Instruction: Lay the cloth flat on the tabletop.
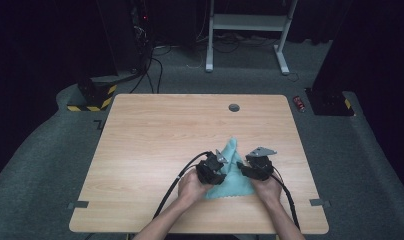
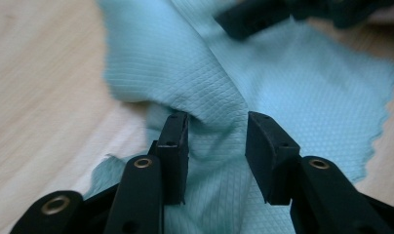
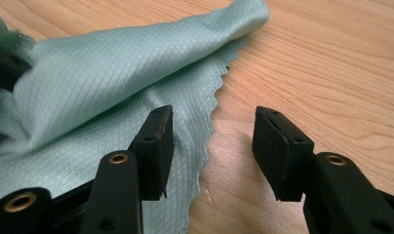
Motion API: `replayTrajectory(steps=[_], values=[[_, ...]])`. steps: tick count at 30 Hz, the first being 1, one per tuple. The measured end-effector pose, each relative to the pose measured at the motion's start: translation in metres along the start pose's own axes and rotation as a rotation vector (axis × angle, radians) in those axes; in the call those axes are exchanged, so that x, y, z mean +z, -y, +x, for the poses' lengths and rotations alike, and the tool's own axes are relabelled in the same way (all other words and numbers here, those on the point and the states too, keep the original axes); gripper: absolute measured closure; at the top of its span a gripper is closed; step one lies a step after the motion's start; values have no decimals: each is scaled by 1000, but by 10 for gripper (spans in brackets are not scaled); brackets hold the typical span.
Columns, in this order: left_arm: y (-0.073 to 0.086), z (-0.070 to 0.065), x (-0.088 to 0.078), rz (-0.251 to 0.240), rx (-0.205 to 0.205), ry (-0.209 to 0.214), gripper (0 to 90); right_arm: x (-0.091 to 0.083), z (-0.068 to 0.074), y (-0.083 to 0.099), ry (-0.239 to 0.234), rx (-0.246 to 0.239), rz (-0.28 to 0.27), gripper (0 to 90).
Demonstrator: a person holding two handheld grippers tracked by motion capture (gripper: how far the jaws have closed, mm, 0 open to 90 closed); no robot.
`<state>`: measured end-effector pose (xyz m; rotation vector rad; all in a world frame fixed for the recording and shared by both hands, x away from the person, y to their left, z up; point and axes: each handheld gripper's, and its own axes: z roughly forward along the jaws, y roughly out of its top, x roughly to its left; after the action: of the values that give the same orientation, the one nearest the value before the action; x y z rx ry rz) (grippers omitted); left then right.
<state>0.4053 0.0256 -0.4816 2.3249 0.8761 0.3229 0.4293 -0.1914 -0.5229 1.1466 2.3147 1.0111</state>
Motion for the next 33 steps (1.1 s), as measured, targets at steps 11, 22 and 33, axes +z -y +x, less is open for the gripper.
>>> replayTrajectory(steps=[11,22,33], values=[[12,18,1,63,-96,23,609,0,0,0,0,1,1,500],[13,3,-14,80,30,-6,849,0,0,0,-1,1,1,497],[18,16,-42,11,8,-86,842,0,0,0,-1,0,1,497]])
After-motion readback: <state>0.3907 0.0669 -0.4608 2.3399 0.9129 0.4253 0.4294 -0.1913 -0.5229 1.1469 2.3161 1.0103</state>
